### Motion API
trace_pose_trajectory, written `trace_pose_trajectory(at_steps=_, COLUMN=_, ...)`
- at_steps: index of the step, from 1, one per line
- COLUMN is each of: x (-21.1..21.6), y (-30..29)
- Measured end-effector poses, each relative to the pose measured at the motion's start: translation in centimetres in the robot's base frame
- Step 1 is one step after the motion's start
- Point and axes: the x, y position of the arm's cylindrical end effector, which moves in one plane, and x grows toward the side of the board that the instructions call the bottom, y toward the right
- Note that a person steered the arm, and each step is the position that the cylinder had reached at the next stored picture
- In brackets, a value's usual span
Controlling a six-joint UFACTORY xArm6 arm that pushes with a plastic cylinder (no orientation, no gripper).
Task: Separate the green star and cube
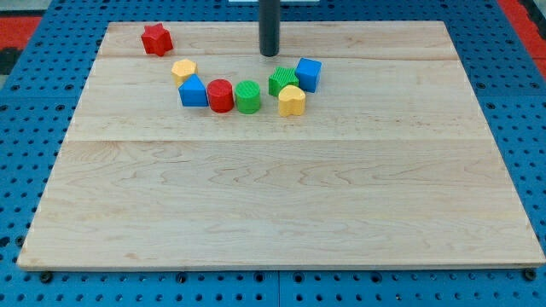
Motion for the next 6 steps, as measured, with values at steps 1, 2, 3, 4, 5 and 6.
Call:
trace_pose_trajectory(at_steps=1, x=-1.8, y=-5.0)
trace_pose_trajectory(at_steps=2, x=-1.8, y=-5.8)
trace_pose_trajectory(at_steps=3, x=-1.6, y=-3.5)
trace_pose_trajectory(at_steps=4, x=-0.7, y=0.8)
trace_pose_trajectory(at_steps=5, x=5.3, y=7.4)
trace_pose_trajectory(at_steps=6, x=10.0, y=5.7)
